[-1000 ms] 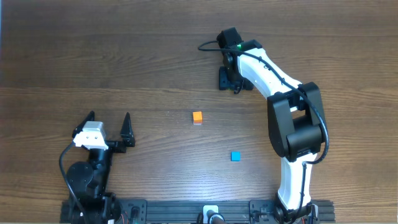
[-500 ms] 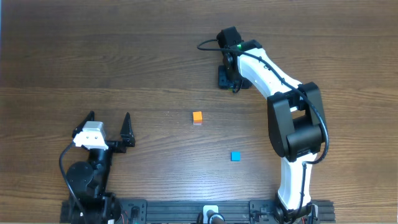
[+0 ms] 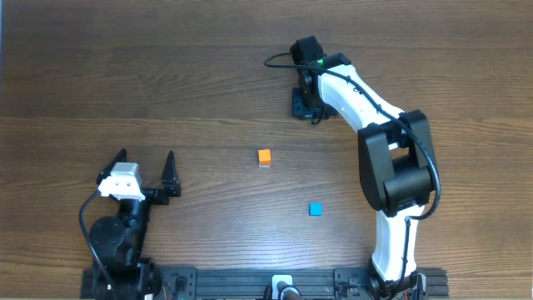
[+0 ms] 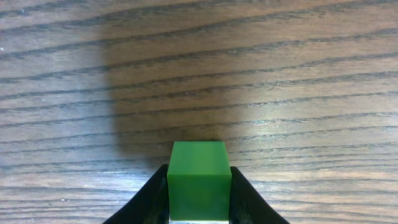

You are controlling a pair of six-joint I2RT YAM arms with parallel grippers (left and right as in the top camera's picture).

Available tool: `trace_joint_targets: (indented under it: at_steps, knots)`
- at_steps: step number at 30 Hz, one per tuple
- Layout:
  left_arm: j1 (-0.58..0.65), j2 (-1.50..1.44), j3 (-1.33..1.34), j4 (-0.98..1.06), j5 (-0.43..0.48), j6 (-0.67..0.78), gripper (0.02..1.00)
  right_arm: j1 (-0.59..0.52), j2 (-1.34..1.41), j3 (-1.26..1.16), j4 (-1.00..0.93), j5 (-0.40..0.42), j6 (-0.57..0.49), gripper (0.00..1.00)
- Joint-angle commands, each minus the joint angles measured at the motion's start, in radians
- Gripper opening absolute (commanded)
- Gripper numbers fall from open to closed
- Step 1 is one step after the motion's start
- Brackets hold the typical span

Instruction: Stack Cubes

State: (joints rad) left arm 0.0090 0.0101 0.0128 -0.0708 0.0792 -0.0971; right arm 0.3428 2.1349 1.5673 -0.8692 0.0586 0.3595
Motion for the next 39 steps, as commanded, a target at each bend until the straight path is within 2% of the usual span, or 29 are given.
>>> trace_joint_targets:
  at_steps: [1, 6, 9, 16, 19, 21, 24, 28, 34, 39]
  knots:
    - [0.007, -0.007, -0.007, 0.001, 0.006, 0.014, 1.000, 0.005, 0.010, -0.006, -0.001, -0.006, 0.000, 0.213]
    - [0.007, -0.007, -0.007, 0.001, 0.006, 0.014, 1.000, 0.005, 0.001, -0.006, -0.002, -0.031, 0.011, 0.191]
    - [0.007, -0.007, -0.007, 0.001, 0.006, 0.014, 1.000, 0.006, -0.033, -0.005, -0.015, -0.043, 0.014, 0.117]
    - [0.007, -0.007, -0.007, 0.001, 0.006, 0.015, 1.000, 0.050, -0.244, -0.005, -0.132, -0.043, 0.048, 0.056]
    - [0.007, -0.007, -0.007, 0.001, 0.006, 0.014, 1.000, 0.121, -0.374, -0.005, -0.207, -0.033, 0.084, 0.009]
    - [0.007, -0.007, -0.007, 0.001, 0.006, 0.014, 1.000, 0.208, -0.457, -0.005, -0.273, 0.005, 0.154, 0.012]
    - [0.007, -0.007, -0.007, 0.001, 0.006, 0.014, 1.000, 0.325, -0.513, -0.005, -0.332, 0.060, 0.234, 0.012]
    - [0.007, -0.007, -0.007, 0.001, 0.006, 0.014, 1.000, 0.440, -0.525, -0.005, -0.370, 0.076, 0.318, 0.009]
    - [0.007, -0.007, -0.007, 0.001, 0.006, 0.014, 1.000, 0.482, -0.489, -0.005, -0.380, 0.092, 0.389, 0.012]
    - [0.007, -0.007, -0.007, 0.001, 0.006, 0.015, 0.998, 0.482, -0.414, -0.004, -0.375, 0.046, 0.389, 0.012]
